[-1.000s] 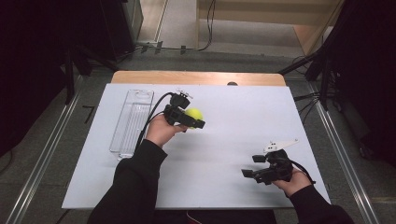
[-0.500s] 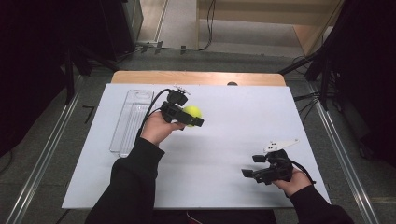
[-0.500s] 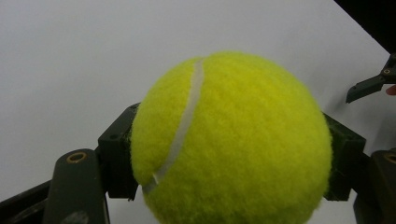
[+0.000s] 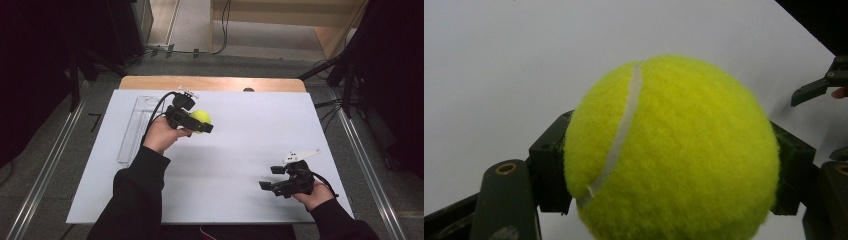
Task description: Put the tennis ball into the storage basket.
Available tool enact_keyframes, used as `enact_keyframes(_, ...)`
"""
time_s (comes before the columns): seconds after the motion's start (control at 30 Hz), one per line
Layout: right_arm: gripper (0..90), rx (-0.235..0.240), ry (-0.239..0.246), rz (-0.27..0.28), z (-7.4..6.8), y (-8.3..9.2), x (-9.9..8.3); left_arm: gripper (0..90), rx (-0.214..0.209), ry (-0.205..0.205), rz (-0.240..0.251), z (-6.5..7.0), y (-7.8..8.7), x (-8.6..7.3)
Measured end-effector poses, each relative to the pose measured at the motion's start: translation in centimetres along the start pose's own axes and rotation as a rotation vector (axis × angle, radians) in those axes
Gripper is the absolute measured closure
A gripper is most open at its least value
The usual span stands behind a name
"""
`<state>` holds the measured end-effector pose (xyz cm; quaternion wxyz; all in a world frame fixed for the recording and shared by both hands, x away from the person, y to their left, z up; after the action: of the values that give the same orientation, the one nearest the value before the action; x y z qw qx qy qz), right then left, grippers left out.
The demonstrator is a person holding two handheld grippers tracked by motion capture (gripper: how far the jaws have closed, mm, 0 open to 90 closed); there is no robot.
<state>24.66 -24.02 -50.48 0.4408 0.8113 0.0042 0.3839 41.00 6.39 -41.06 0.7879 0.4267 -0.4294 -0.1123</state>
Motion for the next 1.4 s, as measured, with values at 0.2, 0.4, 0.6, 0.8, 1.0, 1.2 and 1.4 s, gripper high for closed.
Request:
enact_keyframes(0.2, 18.5, 0.0, -0.001, 0.0, 0.0, 0.0, 0.0, 26.5, 0.003, 0.005, 0.005, -0.3, 0.7, -0.1)
enact_keyframes(0.4, 18.5, 0.0, -0.001, 0.0, 0.0, 0.0, 0.0, 26.5, 0.007, 0.011, 0.012, -0.7, 1.4, -0.2)
enact_keyframes(0.6, 18.5, 0.002, 0.0, -0.001, 0.0, 0.0, 0.0, 26.5, 0.018, 0.009, 0.007, -1.0, 1.8, -0.3)
enact_keyframes(0.8, 18.5, 0.001, 0.0, -0.001, 0.0, 0.0, 0.0, 26.5, 0.027, 0.006, 0.009, -1.3, 2.0, -0.4)
enact_keyframes(1.0, 18.5, -0.001, -0.002, -0.003, 0.0, 0.0, 0.0, 26.5, 0.038, 0.011, 0.015, -1.7, 2.4, -0.5)
enact_keyframes(1.2, 18.5, 0.0, -0.001, -0.003, 0.0, 0.0, 0.0, 26.5, 0.053, 0.02, 0.02, -2.2, 2.9, -0.7)
enact_keyframes(1.4, 18.5, 0.0, -0.002, -0.003, 0.0, 0.0, 0.0, 26.5, 0.074, 0.03, 0.018, -2.6, 3.2, -0.9)
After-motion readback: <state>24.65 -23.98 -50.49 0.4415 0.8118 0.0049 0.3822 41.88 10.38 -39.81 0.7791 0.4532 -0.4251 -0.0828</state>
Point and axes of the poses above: each handheld gripper's, and its own axes: y roughly backward along the jaws, x roughly out of its top, z roughly to its right, the point moved 3 cm from there along -y, roughly forward along the jaws, and after that the axes turned 1 degree about -y, right-handed, at the moved point
